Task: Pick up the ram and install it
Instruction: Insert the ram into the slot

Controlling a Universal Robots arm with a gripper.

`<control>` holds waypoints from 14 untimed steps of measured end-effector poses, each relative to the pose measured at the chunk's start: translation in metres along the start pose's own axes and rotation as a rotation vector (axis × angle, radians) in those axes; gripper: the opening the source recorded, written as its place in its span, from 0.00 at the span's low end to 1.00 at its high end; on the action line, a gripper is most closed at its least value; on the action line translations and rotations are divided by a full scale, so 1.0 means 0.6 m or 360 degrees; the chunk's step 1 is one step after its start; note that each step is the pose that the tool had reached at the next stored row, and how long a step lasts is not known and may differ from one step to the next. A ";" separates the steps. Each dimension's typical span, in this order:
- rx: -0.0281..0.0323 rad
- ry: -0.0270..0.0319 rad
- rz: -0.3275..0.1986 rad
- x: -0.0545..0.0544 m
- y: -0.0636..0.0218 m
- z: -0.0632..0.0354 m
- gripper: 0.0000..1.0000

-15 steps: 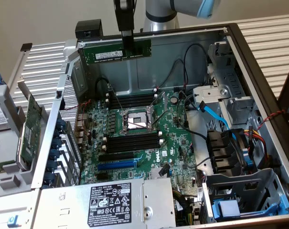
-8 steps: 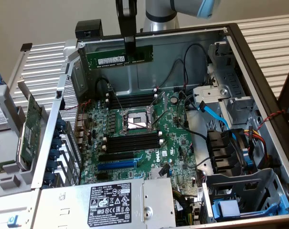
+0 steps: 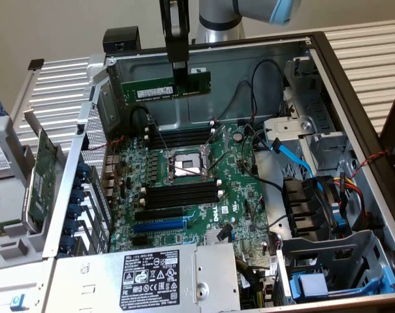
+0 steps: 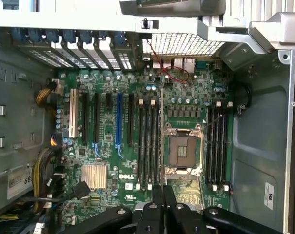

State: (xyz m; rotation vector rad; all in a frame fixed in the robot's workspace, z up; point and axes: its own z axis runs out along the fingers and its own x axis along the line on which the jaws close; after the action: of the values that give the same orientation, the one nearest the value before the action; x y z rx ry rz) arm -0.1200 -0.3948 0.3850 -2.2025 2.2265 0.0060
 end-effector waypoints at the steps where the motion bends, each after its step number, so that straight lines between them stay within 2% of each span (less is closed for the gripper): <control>1: 0.00000 0.00001 0.0001 0.000 -0.001 0.003 0.13; 6: -0.00005 0.00003 0.0008 0.000 -0.007 0.017 0.13; 14: -0.00087 -0.00030 0.0009 0.000 -0.007 0.037 0.13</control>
State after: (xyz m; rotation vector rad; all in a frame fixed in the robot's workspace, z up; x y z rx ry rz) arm -0.1154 -0.3948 0.3626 -2.1979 2.2346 0.0142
